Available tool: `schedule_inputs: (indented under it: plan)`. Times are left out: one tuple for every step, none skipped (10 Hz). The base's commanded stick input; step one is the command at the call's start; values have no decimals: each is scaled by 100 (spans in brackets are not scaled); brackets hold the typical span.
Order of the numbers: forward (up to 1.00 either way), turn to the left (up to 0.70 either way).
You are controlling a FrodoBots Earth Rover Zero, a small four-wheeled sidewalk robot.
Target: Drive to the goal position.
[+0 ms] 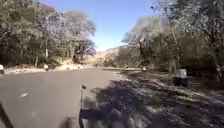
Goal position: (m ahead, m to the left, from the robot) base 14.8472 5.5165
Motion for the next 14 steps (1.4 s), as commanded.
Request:
schedule_inputs:
  plan:
    - [100, 0]
    - [100, 0]
    - [100, 0]
    - [100, 0]
    - [100, 0]
    - [100, 0]
    - [100, 0]
    - [100, 0]
    - [100, 0]
    - [100, 0]
    - [100, 0]
    - [100, 0]
    - [100, 0]
    - [100, 0]
